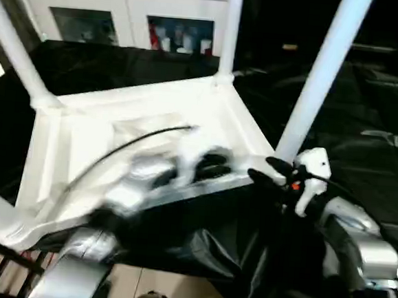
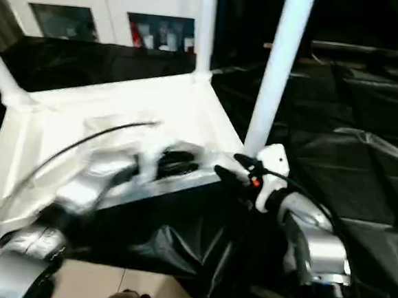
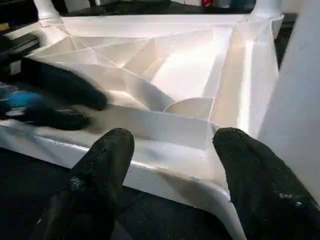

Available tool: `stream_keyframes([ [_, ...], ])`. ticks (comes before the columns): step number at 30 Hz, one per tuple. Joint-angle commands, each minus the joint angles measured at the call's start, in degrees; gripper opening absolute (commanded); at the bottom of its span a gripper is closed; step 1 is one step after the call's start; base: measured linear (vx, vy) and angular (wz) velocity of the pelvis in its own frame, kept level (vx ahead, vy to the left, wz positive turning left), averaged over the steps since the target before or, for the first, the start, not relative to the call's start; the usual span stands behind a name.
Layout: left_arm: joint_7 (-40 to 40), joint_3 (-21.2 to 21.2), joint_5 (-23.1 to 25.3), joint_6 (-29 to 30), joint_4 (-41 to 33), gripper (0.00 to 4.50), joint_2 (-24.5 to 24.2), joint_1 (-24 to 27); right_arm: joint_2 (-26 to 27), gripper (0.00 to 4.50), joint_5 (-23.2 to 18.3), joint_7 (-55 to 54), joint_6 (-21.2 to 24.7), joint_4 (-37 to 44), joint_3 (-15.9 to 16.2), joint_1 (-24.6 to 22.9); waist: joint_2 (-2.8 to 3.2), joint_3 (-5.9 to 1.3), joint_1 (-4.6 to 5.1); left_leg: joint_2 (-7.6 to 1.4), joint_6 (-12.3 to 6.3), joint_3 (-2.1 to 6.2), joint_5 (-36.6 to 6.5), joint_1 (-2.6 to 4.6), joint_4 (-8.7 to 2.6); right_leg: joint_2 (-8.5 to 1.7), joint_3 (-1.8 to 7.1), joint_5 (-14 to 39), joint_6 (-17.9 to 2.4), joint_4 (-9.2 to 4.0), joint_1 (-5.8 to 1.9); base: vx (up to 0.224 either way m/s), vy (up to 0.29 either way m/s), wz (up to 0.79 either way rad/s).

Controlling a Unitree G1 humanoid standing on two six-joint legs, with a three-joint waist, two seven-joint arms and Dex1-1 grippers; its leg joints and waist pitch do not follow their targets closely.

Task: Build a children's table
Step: Rotate leg to tighten

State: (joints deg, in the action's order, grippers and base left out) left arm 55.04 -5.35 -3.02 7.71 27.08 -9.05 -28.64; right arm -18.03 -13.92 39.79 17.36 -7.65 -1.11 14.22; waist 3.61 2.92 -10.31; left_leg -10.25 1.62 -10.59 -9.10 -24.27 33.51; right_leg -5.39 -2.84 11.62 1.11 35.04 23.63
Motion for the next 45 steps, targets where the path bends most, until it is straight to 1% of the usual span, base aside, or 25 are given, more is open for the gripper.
stream_keyframes([
  [1, 2.4, 1.2, -4.3, 6.0, -10.3, 1.65, -1.5, 3.0, 0.9, 3.02, 0.0, -0.7, -1.1, -1.0, 0.7, 1.4, -1.20, -3.27, 0.33, -3.30, -5.68, 1.27, -10.6, 1.62, -3.90, -3.39, 1.63, 4.0, -14.5, -3.61, -2.16, 0.000, 0.000, 0.00],
  [2, 3.7, 1.5, -6.9, 9.6, -16.3, 1.77, -3.0, 6.2, 1.4, 3.02, 0.5, -1.7, -1.8, -1.9, 1.0, 1.9, -0.90, -3.37, 0.50, -3.58, -4.39, 1.50, -11.9, 1.84, -4.23, -3.55, 1.71, 5.7, -14.7, -3.34, -2.16, 0.000, 0.000, 0.00],
  [3, 4.3, 1.6, -8.1, 11.3, -19.2, 1.86, -4.0, 7.7, 1.8, 3.02, 0.7, -2.2, -2.2, -2.5, 1.1, 2.4, -0.81, -3.03, 0.72, -3.47, -4.01, 1.35, -13.0, 1.83, -4.42, -3.14, 1.78, 7.2, -14.3, -3.72, -1.84, 0.000, 0.000, 0.00],
  [4, 4.8, 1.8, -9.5, 13.4, -22.2, 1.94, -5.0, 9.2, 2.3, 3.02, 0.5, -2.9, -2.4, -3.2, 1.0, 2.9, -0.93, -2.78, 0.75, -3.50, -2.49, 1.29, -15.6, 2.31, -4.64, -3.03, 1.93, 9.5, -13.9, -3.91, -1.54, 0.000, 0.000, 0.00],
  [5, 5.3, 2.2, -11.4, 15.7, -25.0, 2.02, -5.9, 10.6, 2.9, 3.02, 0.5, -3.7, -2.7, -4.1, 0.8, 3.7, -0.83, -2.55, 0.85, -3.36, -1.28, 1.32, -17.6, 2.21, -5.01, -2.95, 1.98, 11.8, -12.9, -4.08, -1.57, 0.000, 0.000, 0.00],
  [6, 5.8, 2.5, -13.1, 18.0, -27.6, 2.12, -6.9, 12.0, 3.5, 3.02, 0.5, -4.5, -3.1, -4.9, 0.6, 4.4, -1.37, -2.36, 1.08, -3.31, -0.80, 1.29, -18.7, 2.19, -5.16, -2.97, 2.06, 13.0, -12.5, -4.22, -1.52, 0.000, 0.000, 0.00],
  [8, 6.2, 2.6, -14.7, 20.7, -30.4, 2.20, -8.4, 13.6, 4.4, 3.02, 0.5, -5.3, -3.3, -5.8, 0.3, 5.3, -1.01, -2.32, 1.16, -3.22, 0.82, 1.40, -20.4, 2.40, -5.37, -3.10, 2.23, 15.5, -11.3, -4.31, -1.41, 0.000, 0.000, 0.00],
  [9, 6.9, 2.4, -15.4, 22.8, -33.1, 2.27, -10.1, 15.3, 5.2, 3.02, 0.9, -6.5, -4.0, -7.1, 0.0, 6.4, -1.20, -2.29, 1.51, -3.10, 1.30, 1.52, -20.5, 2.18, -5.48, -3.14, 2.33, 15.4, -10.8, -4.24, -1.52, 0.000, 0.000, 0.00],
  [10, 6.9, 2.4, -15.3, 25.9, -37.1, 2.36, -12.5, 18.1, 6.7, 3.02, 1.8, -8.6, -5.4, -9.8, -0.4, 8.5, -1.21, -2.35, 1.71, -2.99, 1.46, 1.46, -19.6, 2.16, -5.55, -2.99, 2.31, 14.4, -10.3, -4.27, -1.52, 0.000, 0.000, 0.00],
  [13, 6.1, 3.0, -14.3, 27.5, -39.7, 2.57, -14.3, 20.3, 8.0, 3.02, 3.1, -12.2, -7.0, -13.3, -1.0, 11.0, -1.04, -2.36, 2.56, -2.72, 1.44, 1.18, -17.2, 2.23, -5.37, -2.64, 2.36, 11.0, -10.8, -4.12, -1.42, 0.000, 0.000, 0.00],
  [16, 4.6, 3.8, -15.9, 32.4, -44.2, 2.89, -17.7, 23.2, 9.7, 3.02, 3.7, -18.1, -8.9, -17.8, -2.4, 13.9, -1.02, -2.60, 2.32, -2.58, 0.80, 0.90, -14.4, 2.62, -4.98, -2.45, 2.39, 7.5, -11.1, -3.85, -1.48, 0.000, 0.000, 0.00],
  [21, 4.9, 4.6, -17.2, 35.3, -46.8, 3.29, -22.1, 27.0, 11.5, 3.02, 4.3, -22.5, -11.6, -23.0, -3.7, 16.3, -0.97, -2.70, 2.53, -2.23, -0.71, 0.77, -10.7, 2.30, -4.66, -2.11, 2.16, 3.1, -11.2, -3.36, -1.78, 0.000, 0.000, 0.00],
  [24, 4.9, 4.0, -15.4, 32.9, -42.6, 3.37, -22.4, 26.8, 11.8, 3.02, 4.9, -24.4, -13.3, -26.3, -4.1, 18.0, -0.79, -2.55, 2.41, -2.32, 0.14, 0.76, -12.9, 2.56, -4.83, -2.11, 2.26, 5.6, -11.3, -3.59, -1.68, 0.000, 0.000, 0.00],
  [26, 5.2, 2.2, -13.0, 30.4, -38.5, 3.65, -23.0, 26.1, 11.8, 3.02, 4.9, -24.9, -13.9, -27.3, -4.4, 18.8, -0.78, -2.45, 2.46, -2.22, 1.03, 0.82, -15.6, 2.67, -5.04, -2.14, 2.36, 9.0, -10.2, -3.90, -1.53, 0.000, 0.000, 0.00],
  [27, 4.8, -0.8, -9.6, 26.2, -31.8, 3.74, -23.1, 25.0, 11.6, 3.02, 4.9, -26.0, -14.6, -28.7, -4.8, 19.8, -0.70, -2.50, 2.40, -2.24, 1.81, 1.01, -16.7, 2.74, -5.20, -2.22, 2.41, 10.2, -8.9, -4.12, -1.49, 0.000, 0.000, 0.00],
  [28, 4.8, -0.8, -9.6, 26.2, -31.8, 3.75, -23.1, 25.0, 11.6, 3.02, 4.9, -26.0, -14.6, -28.7, -4.8, 19.8, -0.78, -2.49, 2.44, -2.20, 2.08, 0.89, -17.1, 2.88, -5.17, -2.23, 2.50, 10.6, -8.7, -4.18, -1.35, 0.000, 0.000, 0.00],
  [30, 3.4, -3.1, -7.3, 22.7, -25.7, 3.96, -22.2, 23.4, 11.1, 3.02, 5.0, -27.3, -15.6, -30.1, -5.6, 20.7, -0.66, -2.77, 2.31, -2.36, 2.63, 0.95, -16.8, 2.99, -5.14, -2.34, 2.55, 9.0, -8.9, -3.91, -1.41, 0.000, 0.000, 0.00],
  [33, 2.3, -4.6, -6.0, 21.1, -23.1, 4.15, -22.4, 22.2, 10.2, 3.02, 4.9, -28.4, -16.7, -31.9, -6.5, 21.8, -0.83, -2.77, 2.23, -2.35, 3.08, 0.85, -18.3, 3.08, -5.20, -2.33, 2.53, 9.1, -9.5, -3.89, -1.36, 0.000, 0.000, 0.00],
  [35, 0.6, -5.2, -3.6, 17.6, -18.9, 4.25, -22.1, 19.4, 8.3, 3.02, 5.1, -30.0, -18.1, -34.7, -8.0, 23.2, -0.81, -2.36, 2.18, -2.40, 3.71, 0.89, -21.6, 3.24, -5.47, -2.63, 2.62, 13.8, -9.2, -4.36, -1.28, 0.000, 0.000, 0.00],
  [37, 0.0, -5.1, -3.0, 16.2, -17.3, 4.39, -21.7, 18.5, 7.9, 3.02, 5.2, -30.2, -18.5, -35.4, -8.3, 23.5, -0.97, -2.27, 1.87, -2.56, 4.71, 0.97, -24.8, 3.99, -5.59, -3.09, 2.89, 19.6, -8.2, -5.06, -1.10, 0.000, 0.000, 0.00],
  [39, -0.5, -2.7, -3.5, 14.5, -20.8, 4.39, -23.1, 21.0, 6.7, 3.02, 5.1, -30.9, -19.1, -36.8, -9.0, 24.2, -0.93, -2.65, 1.85, -2.66, 4.93, 1.20, -23.7, 3.67, -5.63, -3.22, 2.81, 18.5, -8.4, -4.67, -1.57, 0.000, 0.000, 0.00],
  [40, -1.0, -1.2, -4.2, 13.0, -22.6, 4.39, -23.8, 22.3, 5.9, 3.02, 4.8, -31.4, -19.5, -37.7, -9.6, 24.7, -1.17, -2.71, 2.14, -2.57, 4.50, 1.32, -21.6, 2.83, -5.70, -3.10, 2.60, 16.5, -8.3, -4.37, -2.10, 0.000, 0.000, 0.00],
  [43, -0.7, 0.7, -6.7, 13.9, -26.9, 4.39, -23.9, 22.6, 4.9, 3.02, 4.6, -31.5, -20.0, -38.7, -10.2, 25.5, -0.90, -3.12, 1.90, -2.45, 3.25, 0.69, -19.3, 3.52, -5.00, -2.56, 2.65, 12.4, -9.7, -4.17, -1.56, 0.000, 0.000, 0.00],
  [44, -0.7, 0.7, -6.7, 13.9, -26.9, 4.39, -23.9, 22.6, 4.9, 3.02, 4.6, -31.5, -20.0, -38.7, -10.2, 25.5, -0.95, -3.25, 1.90, -2.41, 2.76, 0.80, -17.3, 3.02, -4.97, -2.56, 2.47, 10.2, -10.2, -3.80, -2.02, 0.000, 0.000, 0.00],
  [45, -0.4, 1.6, -8.5, 14.8, -28.7, 4.39, -23.2, 22.3, 4.6, 3.02, 4.5, -31.4, -20.2, -39.1, -10.2, 25.7, -0.95, -3.25, 1.90, -2.41, 2.76, 0.80, -17.3, 3.02, -4.97, -2.56, 2.47, 10.2, -10.2, -3.80, -2.02, 0.000, 0.000, 0.00],
])
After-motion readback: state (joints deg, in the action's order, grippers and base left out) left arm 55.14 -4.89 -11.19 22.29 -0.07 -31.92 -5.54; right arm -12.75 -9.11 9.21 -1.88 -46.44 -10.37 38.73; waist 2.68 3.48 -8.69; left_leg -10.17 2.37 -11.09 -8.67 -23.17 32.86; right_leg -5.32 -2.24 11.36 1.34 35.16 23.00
